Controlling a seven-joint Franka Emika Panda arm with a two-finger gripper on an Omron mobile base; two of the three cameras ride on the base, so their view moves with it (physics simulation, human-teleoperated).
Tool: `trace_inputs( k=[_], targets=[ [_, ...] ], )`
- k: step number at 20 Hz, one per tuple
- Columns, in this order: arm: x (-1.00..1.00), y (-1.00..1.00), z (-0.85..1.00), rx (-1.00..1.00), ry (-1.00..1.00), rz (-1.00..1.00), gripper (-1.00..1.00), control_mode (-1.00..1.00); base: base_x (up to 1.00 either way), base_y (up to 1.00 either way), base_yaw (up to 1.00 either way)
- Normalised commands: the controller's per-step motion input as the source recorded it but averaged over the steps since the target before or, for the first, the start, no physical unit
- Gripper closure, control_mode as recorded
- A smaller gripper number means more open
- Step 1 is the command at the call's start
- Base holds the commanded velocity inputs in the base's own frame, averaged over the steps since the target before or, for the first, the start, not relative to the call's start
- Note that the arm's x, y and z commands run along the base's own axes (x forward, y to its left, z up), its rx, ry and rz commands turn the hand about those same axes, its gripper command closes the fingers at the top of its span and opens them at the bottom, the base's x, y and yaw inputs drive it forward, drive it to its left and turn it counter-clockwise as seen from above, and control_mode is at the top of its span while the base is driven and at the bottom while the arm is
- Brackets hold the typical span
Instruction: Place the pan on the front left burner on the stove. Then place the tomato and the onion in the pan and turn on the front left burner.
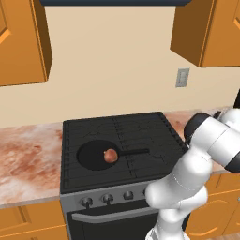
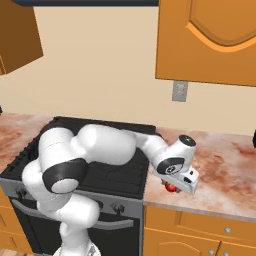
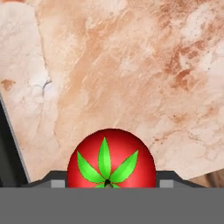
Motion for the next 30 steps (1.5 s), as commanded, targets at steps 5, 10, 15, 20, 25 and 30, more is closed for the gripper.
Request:
trace_inputs(
  k=[5,10,15,20,25,30],
  targets=[
    [-0.05,0.26,0.53,0.0,-0.05,0.0,1.0,-1.0,0.0,0.0,0.0],
    [0.0,0.35,0.55,0.0,-0.03,0.0,1.0,-1.0,0.0,0.0,0.0],
    [0.0,0.52,0.44,0.0,0.0,0.0,1.0,-1.0,0.0,0.0,0.0],
    [-0.02,0.6,0.31,-0.02,0.0,0.02,1.0,-1.0,0.0,0.0,0.0],
    [0.0,0.63,0.2,-0.03,0.0,0.03,1.0,-1.0,0.0,0.0,0.0],
    [0.0,0.56,0.15,-0.04,0.0,0.03,1.0,-1.0,0.0,0.0,0.0]
  ],
)
